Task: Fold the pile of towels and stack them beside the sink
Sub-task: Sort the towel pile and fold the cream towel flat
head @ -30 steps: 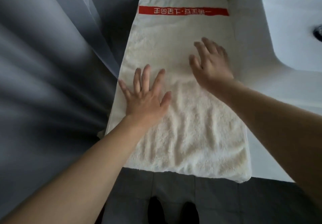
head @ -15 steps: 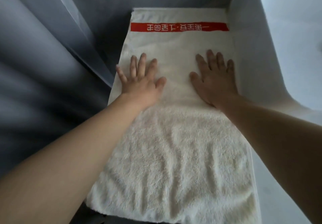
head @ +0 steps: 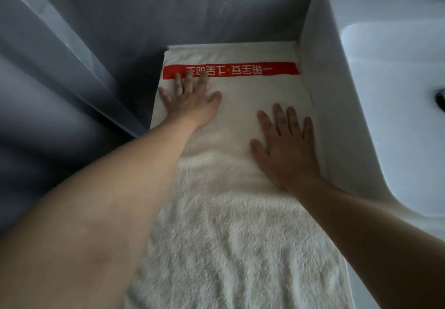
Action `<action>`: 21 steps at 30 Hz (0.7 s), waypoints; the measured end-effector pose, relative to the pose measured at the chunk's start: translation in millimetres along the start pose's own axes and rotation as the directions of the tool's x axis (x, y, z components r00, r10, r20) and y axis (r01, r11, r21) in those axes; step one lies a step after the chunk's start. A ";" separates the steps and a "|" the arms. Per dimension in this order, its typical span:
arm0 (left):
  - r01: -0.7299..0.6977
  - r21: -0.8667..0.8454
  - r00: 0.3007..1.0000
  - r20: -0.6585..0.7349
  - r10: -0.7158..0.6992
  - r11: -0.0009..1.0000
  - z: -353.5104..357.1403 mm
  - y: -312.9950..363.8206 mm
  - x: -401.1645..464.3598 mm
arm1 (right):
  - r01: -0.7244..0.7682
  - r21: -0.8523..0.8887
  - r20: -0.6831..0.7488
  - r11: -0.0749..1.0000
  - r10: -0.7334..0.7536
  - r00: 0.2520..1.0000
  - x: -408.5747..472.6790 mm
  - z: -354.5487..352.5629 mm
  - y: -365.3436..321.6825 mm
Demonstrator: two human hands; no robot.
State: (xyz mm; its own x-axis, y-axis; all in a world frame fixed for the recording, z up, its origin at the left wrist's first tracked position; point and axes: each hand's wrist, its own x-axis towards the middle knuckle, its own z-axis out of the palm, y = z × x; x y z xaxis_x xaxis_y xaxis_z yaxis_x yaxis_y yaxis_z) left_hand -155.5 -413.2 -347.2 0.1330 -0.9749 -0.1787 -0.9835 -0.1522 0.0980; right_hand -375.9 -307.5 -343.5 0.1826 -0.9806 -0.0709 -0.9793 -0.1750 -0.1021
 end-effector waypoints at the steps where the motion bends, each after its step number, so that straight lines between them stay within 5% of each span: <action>1: 0.001 -0.001 1.000 -0.021 -0.001 1.000 -4.5 3.1 8.2 | -0.003 0.008 0.002 1.000 0.003 1.000 -0.4 -0.8 0.3; 12: 0.002 0.010 0.999 0.037 -0.002 1.000 -12.0 3.5 66.2 | -0.012 0.036 -0.005 0.999 0.012 1.000 0.6 1.6 2.1; 16: -0.210 -0.061 0.976 -0.073 0.206 0.976 -19.4 46.4 73.2 | -0.025 0.036 0.001 0.999 0.025 1.000 3.8 0.8 0.8; 21: -0.457 -0.026 0.890 -0.001 0.457 0.889 -6.2 99.0 73.8 | -0.020 0.054 0.004 0.998 0.020 1.000 7.4 1.7 1.4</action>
State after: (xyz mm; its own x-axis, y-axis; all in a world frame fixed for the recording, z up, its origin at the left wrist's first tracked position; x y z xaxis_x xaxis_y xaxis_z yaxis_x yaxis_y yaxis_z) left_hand -242.2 -501.2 -344.6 -0.3306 -0.9370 -0.1128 -0.9321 0.3055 0.1945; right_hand -375.8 -314.8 -345.8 0.1637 -0.9835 -0.0770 -0.9765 -0.1505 -0.1542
